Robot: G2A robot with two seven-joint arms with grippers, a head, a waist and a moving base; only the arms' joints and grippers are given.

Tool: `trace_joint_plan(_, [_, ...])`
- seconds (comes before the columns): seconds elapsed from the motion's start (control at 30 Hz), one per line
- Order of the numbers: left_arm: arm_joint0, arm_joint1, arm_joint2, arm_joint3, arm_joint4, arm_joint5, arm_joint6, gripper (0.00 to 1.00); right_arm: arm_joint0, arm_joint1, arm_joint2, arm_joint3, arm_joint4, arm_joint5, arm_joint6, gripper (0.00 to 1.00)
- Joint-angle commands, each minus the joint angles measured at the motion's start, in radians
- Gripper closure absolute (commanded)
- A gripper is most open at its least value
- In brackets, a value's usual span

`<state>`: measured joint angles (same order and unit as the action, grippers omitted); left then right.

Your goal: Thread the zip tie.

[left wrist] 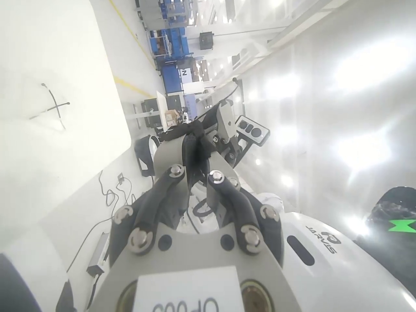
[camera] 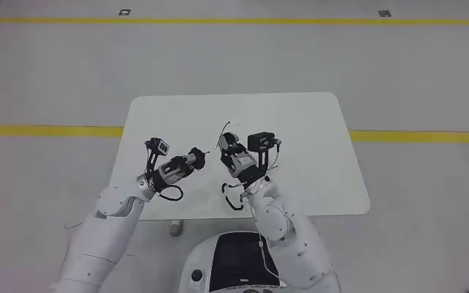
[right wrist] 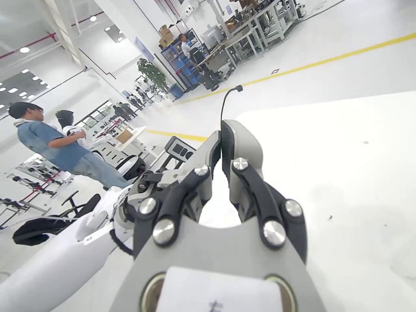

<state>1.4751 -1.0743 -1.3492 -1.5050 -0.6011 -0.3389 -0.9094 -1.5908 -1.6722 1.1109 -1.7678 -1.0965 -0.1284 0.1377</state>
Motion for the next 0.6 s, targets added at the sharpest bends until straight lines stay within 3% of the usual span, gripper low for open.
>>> trace_joint_plan(0.0, [0.002, 0.000, 0.006, -0.005, 0.013, 0.007, 0.023, 1.00, 0.002, 0.004, -0.007, 0.005, -0.035, -0.018, -0.032, 1.00])
trace_joint_plan(0.27, [0.004, 0.001, 0.006, -0.009, -0.013, 0.033, 0.029, 1.00, 0.012, 0.025, -0.011, 0.036, -0.107, -0.124, -0.101, 1.00])
trace_joint_plan(0.57, [0.004, 0.002, 0.007, -0.010, -0.012, 0.031, 0.034, 1.00, 0.016, 0.029, -0.015, 0.047, -0.122, -0.123, -0.118, 1.00])
